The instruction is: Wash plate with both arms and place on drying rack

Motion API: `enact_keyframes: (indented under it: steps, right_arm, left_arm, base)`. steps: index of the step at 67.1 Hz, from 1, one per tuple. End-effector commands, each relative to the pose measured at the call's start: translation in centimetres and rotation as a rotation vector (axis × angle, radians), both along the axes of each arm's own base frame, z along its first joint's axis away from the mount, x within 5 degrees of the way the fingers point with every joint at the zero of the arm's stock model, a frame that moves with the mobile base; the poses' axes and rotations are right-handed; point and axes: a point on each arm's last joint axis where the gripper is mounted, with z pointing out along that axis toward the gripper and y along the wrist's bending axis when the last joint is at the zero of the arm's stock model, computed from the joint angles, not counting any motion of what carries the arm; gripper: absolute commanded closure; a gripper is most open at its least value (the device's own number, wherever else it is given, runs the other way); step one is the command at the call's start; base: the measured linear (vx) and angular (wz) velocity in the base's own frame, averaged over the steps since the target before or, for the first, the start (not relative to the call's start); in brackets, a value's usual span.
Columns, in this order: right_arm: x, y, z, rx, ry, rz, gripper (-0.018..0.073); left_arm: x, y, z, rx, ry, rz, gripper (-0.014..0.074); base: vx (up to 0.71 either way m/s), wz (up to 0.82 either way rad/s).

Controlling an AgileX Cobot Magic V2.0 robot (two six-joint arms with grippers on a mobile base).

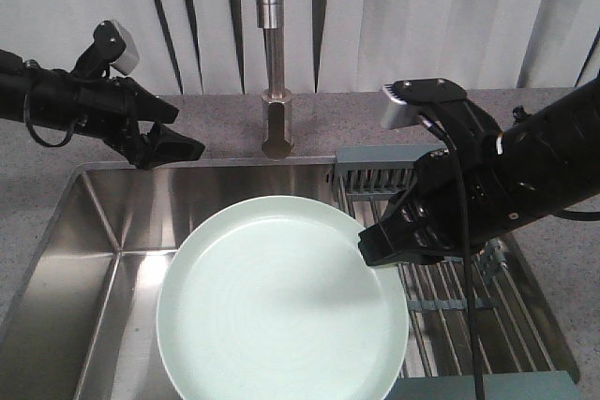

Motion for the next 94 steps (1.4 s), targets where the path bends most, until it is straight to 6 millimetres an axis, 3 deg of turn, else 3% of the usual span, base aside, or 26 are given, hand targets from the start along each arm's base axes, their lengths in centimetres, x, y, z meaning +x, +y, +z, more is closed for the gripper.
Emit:
enact_keyframes:
  steps: [1,32,58,94]
  right_arm:
    - [-0.3,0.0,1.8,0.064,-0.064,-0.016,0.0561]
    - [-0.3,0.0,1.8,0.064,-0.064,-0.016,0.0561]
    - [-0.3,0.0,1.8,0.064,-0.064,-0.016,0.0561]
    - [-0.3,0.0,1.8,0.064,-0.064,-0.016,0.0561]
  left_arm:
    - [0.6,-0.7,3.4,-0.090,-0.090,-0.020,-0.0024]
    - [3.8,-6.1,3.2,-0.124,-0.141,-0.183,-0.0010]
    - [4.9,-10.1,2.5,-0.144,-0.170,-0.260,-0.0006]
    - [3.3,-10.6,2.3,-0.154,-0.094,-0.409,0.0008]
  base:
    - [0.00,0.00]
    - [0.00,0.00]
    - [0.00,0.00]
    - [0.00,0.00]
